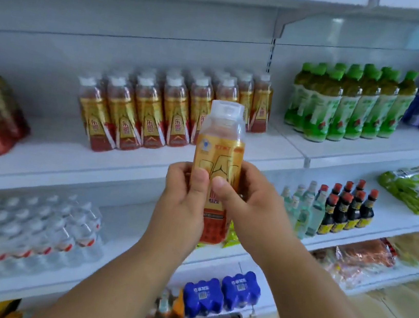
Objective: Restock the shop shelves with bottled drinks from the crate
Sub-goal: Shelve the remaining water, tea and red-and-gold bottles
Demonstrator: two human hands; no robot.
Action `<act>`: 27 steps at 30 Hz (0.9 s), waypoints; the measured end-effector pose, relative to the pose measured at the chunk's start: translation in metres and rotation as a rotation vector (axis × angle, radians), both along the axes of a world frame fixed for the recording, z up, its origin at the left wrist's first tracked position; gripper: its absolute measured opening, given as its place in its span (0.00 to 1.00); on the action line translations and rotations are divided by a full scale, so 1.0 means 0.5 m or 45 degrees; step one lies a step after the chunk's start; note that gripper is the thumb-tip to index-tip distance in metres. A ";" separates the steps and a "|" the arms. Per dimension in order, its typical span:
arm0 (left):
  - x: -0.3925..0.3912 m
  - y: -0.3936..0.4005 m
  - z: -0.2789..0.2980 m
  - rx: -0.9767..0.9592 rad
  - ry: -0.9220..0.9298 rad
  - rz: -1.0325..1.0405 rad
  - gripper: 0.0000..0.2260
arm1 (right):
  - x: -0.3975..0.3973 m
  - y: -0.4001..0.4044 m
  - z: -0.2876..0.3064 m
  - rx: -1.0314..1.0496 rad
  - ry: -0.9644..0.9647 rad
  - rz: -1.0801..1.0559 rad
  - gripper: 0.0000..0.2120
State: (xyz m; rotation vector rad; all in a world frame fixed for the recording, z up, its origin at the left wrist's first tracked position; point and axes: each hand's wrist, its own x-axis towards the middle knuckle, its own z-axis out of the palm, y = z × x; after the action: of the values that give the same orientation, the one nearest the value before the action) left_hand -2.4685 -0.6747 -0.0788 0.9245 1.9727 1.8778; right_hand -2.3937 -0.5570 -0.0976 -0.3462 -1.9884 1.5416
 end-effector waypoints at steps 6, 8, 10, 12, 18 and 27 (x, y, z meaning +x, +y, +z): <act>-0.085 0.064 -0.005 -0.045 0.104 0.004 0.13 | -0.052 0.060 0.033 0.095 -0.081 -0.025 0.14; -0.103 0.111 -0.011 -0.061 0.126 0.027 0.13 | -0.067 0.109 0.042 0.135 -0.099 -0.021 0.17; -0.120 0.161 -0.022 -0.043 0.100 0.042 0.14 | -0.081 0.169 0.045 0.165 -0.108 -0.027 0.18; -0.136 0.208 -0.030 -0.078 0.110 0.080 0.15 | -0.096 0.230 0.043 0.211 -0.106 -0.048 0.18; -0.166 0.379 -0.046 -0.134 0.146 0.443 0.12 | -0.189 0.427 0.041 0.338 -0.088 -0.043 0.12; -0.186 0.530 -0.086 -0.269 0.021 0.485 0.10 | -0.298 0.578 -0.011 0.357 -0.132 0.072 0.13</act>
State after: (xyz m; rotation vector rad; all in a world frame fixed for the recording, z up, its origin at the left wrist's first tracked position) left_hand -2.5616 -0.4095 -0.1220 0.5348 2.4366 1.7926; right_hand -2.5428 -0.2678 -0.1033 -0.2612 -2.2773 1.2756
